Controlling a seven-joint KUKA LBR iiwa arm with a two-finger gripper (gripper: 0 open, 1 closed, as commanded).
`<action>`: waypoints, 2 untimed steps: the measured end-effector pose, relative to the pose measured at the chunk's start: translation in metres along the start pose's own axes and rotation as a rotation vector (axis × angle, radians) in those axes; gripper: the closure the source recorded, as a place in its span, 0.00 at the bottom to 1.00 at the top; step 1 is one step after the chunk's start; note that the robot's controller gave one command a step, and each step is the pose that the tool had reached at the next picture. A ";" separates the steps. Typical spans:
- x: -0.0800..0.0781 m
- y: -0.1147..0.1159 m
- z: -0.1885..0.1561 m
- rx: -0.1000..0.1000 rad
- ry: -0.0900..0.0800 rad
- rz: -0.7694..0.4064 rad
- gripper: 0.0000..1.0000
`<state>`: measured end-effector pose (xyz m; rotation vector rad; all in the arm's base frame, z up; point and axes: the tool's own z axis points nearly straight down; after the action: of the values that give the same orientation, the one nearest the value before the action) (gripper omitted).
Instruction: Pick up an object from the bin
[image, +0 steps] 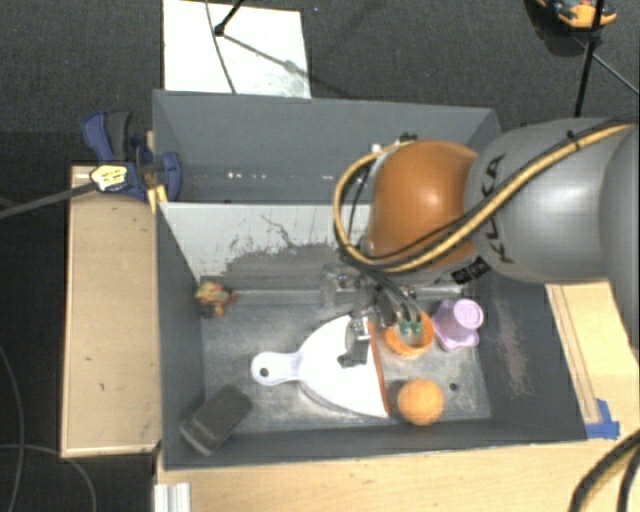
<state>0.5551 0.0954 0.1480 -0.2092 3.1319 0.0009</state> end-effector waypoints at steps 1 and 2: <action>-0.004 -0.028 0.046 0.000 -0.003 0.029 0.00; -0.017 -0.035 0.073 0.001 0.001 -0.001 0.00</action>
Offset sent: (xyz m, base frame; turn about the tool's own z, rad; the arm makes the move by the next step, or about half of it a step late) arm 0.0269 -0.0272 -0.0780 -0.0206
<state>0.5765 0.0629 0.0755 -0.2112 3.1331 -0.0016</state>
